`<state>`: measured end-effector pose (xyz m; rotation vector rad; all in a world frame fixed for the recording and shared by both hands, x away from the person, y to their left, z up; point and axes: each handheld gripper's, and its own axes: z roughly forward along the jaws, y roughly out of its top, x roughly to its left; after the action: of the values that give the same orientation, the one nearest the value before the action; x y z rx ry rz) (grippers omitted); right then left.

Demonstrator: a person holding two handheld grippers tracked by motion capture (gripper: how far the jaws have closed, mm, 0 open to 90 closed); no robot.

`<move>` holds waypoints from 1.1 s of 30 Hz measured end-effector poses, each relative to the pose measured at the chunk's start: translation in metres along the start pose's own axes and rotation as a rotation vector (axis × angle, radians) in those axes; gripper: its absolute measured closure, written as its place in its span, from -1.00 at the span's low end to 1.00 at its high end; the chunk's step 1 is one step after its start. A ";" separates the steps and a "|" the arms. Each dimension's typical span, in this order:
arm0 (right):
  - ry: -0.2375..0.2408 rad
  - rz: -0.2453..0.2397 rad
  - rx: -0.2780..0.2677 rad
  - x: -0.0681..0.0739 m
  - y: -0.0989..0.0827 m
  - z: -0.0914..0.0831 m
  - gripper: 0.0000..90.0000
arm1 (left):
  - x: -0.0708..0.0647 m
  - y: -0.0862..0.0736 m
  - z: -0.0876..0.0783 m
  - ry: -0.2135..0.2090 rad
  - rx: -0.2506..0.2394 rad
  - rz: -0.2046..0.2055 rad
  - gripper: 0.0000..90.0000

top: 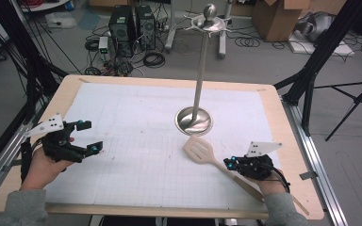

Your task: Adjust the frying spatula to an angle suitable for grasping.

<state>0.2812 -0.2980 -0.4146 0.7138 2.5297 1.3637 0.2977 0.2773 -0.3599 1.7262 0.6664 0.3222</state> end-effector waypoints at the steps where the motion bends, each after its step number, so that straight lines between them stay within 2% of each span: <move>1: -0.002 0.007 -0.004 0.002 -0.002 -0.003 1.00 | 0.000 0.000 0.000 -0.002 0.001 -0.001 -0.94; 7: -0.024 0.057 0.013 0.009 -0.022 -0.019 1.00 | 0.002 -0.001 0.003 -0.007 0.001 -0.006 -0.94; 12: -0.040 0.070 0.019 0.014 -0.031 -0.028 1.00 | 0.001 0.000 0.006 -0.013 0.000 -0.005 -0.94; 16: -0.045 0.077 0.066 0.017 -0.040 -0.030 1.00 | 0.002 0.000 0.006 -0.014 0.000 -0.008 -0.94; 23: -0.021 0.083 0.109 0.020 -0.047 -0.027 1.00 | 0.004 -0.001 0.005 -0.010 -0.001 -0.013 -0.94; 30: -0.004 0.090 0.123 0.020 -0.048 -0.025 1.00 | 0.004 -0.002 0.004 -0.006 0.003 -0.013 -0.94; 33: -0.020 0.087 0.121 0.019 -0.047 -0.025 1.00 | 0.004 -0.002 0.004 -0.005 0.001 -0.016 -0.94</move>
<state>0.2396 -0.3292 -0.4377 0.8651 2.6112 1.2309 0.3026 0.2767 -0.3636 1.7214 0.6762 0.3060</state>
